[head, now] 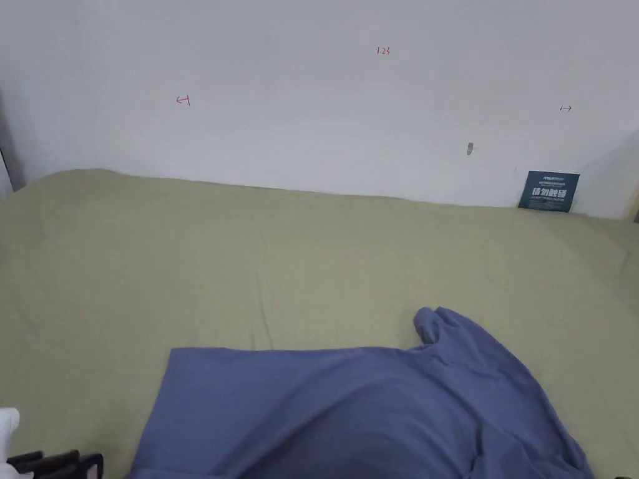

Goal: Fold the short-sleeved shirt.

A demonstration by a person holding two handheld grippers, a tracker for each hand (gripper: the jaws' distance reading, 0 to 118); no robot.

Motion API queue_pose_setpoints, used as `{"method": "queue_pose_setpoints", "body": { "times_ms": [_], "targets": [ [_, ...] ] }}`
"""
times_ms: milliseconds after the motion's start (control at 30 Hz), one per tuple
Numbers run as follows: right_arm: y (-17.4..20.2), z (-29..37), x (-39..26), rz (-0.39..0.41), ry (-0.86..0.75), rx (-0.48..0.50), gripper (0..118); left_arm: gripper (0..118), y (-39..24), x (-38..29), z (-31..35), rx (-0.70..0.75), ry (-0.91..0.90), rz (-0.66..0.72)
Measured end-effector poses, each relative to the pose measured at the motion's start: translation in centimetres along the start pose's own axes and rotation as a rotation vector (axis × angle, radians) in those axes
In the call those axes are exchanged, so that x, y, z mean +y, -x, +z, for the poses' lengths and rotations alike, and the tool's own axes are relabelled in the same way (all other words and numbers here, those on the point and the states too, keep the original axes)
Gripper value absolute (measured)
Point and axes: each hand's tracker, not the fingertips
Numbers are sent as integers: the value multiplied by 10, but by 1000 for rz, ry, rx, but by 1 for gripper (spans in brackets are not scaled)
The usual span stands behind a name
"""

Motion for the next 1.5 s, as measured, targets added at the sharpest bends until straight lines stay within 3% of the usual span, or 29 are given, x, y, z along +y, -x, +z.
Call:
{"method": "queue_pose_setpoints", "body": {
  "times_ms": [33, 67, 100, 267, 467, 500, 567, 600, 833, 933, 1067, 1133, 1167, 1200, 1233, 1267, 1300, 1333, 1400, 1500],
  "targets": [
    [4, -2, 2, 14, -5, 6, 17, 0, -5, 4, -3, 8, 5, -7],
    [8, -5, 4, 39, -8, -10, 17, 0, -9, 6, -4, 12, -8, -13],
    [15, -6, 7, 68, -19, -58, 0, 0, -10, 9, -9, 10, -8, -25],
    [21, -32, 12, 63, 10, -34, 0, 0, -25, 35, -46, 17, 20, -46],
    [24, -70, 51, 77, 15, -1, 0, 3, -31, 129, -143, 74, 115, -106],
    [24, -75, 63, 85, 13, 2, 0, 23, -30, 146, -164, 71, 161, -94],
    [23, -87, 76, 95, 6, 3, 0, 96, -24, 165, -202, 87, 164, -61],
    [19, -95, 83, 94, 8, 7, 0, 118, -20, 172, -224, 87, 219, -34],
    [-5, -140, 109, 18, 61, 35, 0, 117, -13, 159, -309, 137, 403, 13],
    [-11, -151, 128, 19, 68, 6, 0, 108, -11, 146, -331, 129, 494, -2],
    [-31, -182, 158, 9, 119, -21, 0, 100, -28, 141, -316, 213, 457, -142],
    [-42, -206, 174, -25, 192, -13, 2, 67, -29, 147, -299, 159, 394, -140],
    [-48, -218, 180, -27, 230, 0, 11, 32, -29, 150, -292, 89, 378, -103],
    [-53, -235, 187, -24, 284, 8, 49, 3, -26, 152, -292, 76, 363, -67],
    [-56, -254, 191, -14, 349, 4, 85, 3, -28, 154, -290, 126, 359, -80],
    [-58, -271, 193, -6, 400, -1, 111, 3, -29, 154, -289, 133, 356, -97],
    [-57, -287, 193, -2, 429, -8, 118, 3, -29, 155, -289, 128, 362, -112],
    [-60, -303, 193, -4, 447, -9, 114, 3, -23, 156, -297, 125, 369, -113],
    [-61, -332, 190, -29, 480, -101, 107, 3, -19, 156, -298, 122, 377, -96],
    [-63, -363, 182, -26, 521, -71, 107, 3, -14, 152, -301, 117, 383, -60]
  ]
}}
